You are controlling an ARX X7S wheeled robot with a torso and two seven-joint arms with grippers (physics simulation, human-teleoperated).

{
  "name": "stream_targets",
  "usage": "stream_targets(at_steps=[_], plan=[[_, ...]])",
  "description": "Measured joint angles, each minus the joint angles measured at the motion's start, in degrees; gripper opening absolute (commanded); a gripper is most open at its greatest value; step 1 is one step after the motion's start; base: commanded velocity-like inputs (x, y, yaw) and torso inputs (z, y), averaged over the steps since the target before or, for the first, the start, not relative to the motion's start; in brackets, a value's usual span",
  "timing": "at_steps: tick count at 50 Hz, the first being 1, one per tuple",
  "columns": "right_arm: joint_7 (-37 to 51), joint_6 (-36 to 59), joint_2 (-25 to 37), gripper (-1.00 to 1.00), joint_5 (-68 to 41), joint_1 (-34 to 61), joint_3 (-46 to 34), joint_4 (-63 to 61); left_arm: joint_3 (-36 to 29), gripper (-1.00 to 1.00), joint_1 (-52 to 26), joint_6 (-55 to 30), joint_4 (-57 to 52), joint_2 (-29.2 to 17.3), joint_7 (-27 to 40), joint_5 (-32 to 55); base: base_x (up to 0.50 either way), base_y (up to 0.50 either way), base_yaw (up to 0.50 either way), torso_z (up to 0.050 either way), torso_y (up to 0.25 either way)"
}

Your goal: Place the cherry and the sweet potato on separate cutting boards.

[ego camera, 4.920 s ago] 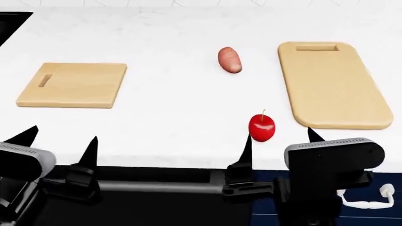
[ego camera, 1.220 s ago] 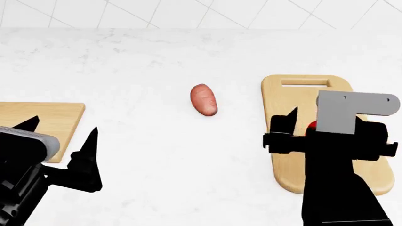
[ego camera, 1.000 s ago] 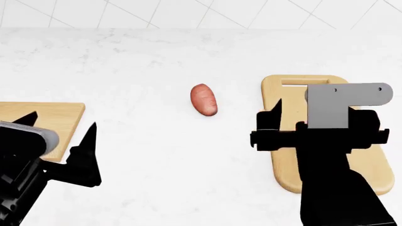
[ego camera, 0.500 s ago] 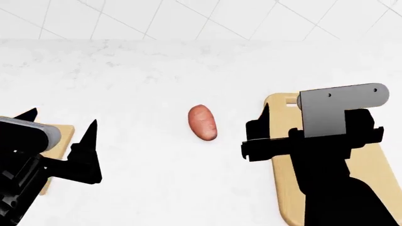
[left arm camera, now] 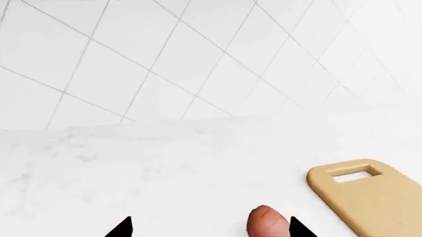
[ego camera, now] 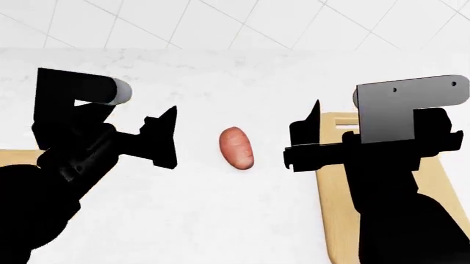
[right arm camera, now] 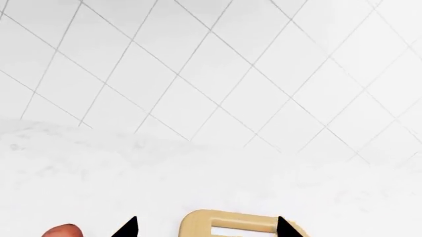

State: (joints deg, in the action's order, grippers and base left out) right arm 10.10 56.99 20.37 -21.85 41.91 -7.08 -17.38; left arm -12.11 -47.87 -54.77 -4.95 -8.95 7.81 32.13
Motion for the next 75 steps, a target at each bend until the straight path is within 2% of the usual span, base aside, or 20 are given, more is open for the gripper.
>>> stream_targets(at_steps=[5, 9, 15, 22, 26, 31, 39, 47, 75], plan=[[0.61, 1.53, 0.11, 1.0, -0.33, 0.72, 0.29, -1.27, -3.16, 1.0, -7.57, 2.89, 13.87, 3.36, -1.32, 2.24, 0.0, 0.0, 0.0, 0.0, 0.0], [1.07, 2.81, 0.24, 1.0, -0.61, 1.39, 0.54, -2.22, -9.02, 1.0, -14.51, 8.39, 27.98, 5.15, -0.68, 10.71, 0.0, 0.0, 0.0, 0.0, 0.0], [1.52, 4.13, 0.5, 1.0, -0.89, 2.23, 0.79, -3.22, -29.45, 1.0, -23.44, 19.52, 45.5, 6.9, 0.32, 33.19, 0.0, 0.0, 0.0, 0.0, 0.0], [1.86, 4.91, 0.84, 1.0, -0.99, 3.09, 0.88, -3.81, -53.43, 1.0, -30.03, 31.1, 56.74, 8.06, 1.58, 57.83, 0.0, 0.0, 0.0, 0.0, 0.0], [2.01, 4.88, 0.99, 1.0, -0.95, 3.09, 0.82, -4.1, -62.32, 1.0, -32.15, 37.03, 60.27, 8.37, 2.66, 66.25, 0.0, 0.0, 0.0, 0.0, 0.0], [2.11, 4.77, 1.19, 1.0, -0.97, 2.81, 0.83, -4.34, -69.45, 1.0, -34.11, 43.27, 63.12, 8.6, 4.23, 72.35, 0.0, 0.0, 0.0, 0.0, 0.0], [2.21, 4.45, 1.32, 1.0, -0.98, 2.3, 0.68, -4.36, -75.67, 1.0, -36.01, 47.05, 66.1, 8.76, 6.25, 76.59, 0.0, 0.0, 0.0, 0.0, 0.0], [2.34, 4.36, 1.42, 1.0, -1.06, 2.01, 0.57, -4.49, -78.14, 1.0, -36.02, 48.19, 67.05, 8.85, 6.22, 77.03, 0.0, 0.0, 0.0, 0.0, 0.0], [2.18, 3.94, 1.86, 1.0, -1.66, 1.22, 0.43, -4.04, -79.34, 1.0, -34.0, 47.4, 61.72, 8.95, 5.37, 76.0, 0.0, 0.0, 0.0, 0.001, -0.009]])
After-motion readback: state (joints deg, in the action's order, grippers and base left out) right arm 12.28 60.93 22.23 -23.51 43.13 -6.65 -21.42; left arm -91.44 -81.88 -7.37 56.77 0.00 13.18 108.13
